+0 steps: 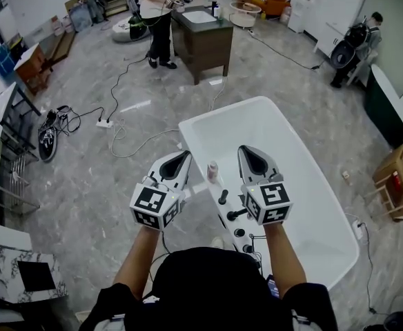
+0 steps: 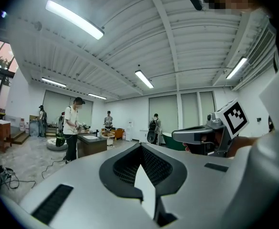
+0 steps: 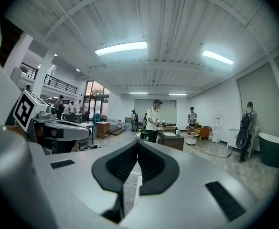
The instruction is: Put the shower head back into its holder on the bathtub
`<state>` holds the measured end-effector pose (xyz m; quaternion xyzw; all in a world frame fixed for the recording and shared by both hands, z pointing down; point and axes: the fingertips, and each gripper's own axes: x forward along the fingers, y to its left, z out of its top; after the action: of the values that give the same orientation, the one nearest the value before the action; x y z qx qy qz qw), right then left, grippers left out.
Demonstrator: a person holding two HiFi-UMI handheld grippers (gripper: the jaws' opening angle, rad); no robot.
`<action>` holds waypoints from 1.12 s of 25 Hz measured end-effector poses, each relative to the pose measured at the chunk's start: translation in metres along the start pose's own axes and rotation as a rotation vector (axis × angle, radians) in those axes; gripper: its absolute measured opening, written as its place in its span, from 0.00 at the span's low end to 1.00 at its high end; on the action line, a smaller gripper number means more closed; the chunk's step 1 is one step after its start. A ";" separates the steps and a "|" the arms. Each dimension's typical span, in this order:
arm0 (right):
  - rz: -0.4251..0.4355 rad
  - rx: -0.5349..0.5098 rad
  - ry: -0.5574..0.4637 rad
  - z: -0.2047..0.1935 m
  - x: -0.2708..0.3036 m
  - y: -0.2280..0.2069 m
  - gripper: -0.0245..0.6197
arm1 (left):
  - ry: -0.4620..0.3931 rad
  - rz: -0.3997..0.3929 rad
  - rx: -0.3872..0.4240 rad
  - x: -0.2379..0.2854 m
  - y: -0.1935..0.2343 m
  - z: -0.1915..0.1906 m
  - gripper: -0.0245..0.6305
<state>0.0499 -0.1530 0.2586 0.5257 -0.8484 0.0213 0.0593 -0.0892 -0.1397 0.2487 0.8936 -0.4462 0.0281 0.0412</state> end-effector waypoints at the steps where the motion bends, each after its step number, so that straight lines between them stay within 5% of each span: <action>1: -0.001 -0.002 -0.006 0.002 0.000 0.000 0.07 | -0.004 0.000 0.004 -0.001 0.000 0.002 0.06; 28: -0.002 0.002 -0.015 0.004 -0.004 0.008 0.07 | -0.013 -0.010 0.027 -0.005 -0.005 -0.001 0.06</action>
<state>0.0446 -0.1461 0.2541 0.5269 -0.8482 0.0179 0.0522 -0.0880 -0.1324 0.2494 0.8964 -0.4415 0.0282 0.0266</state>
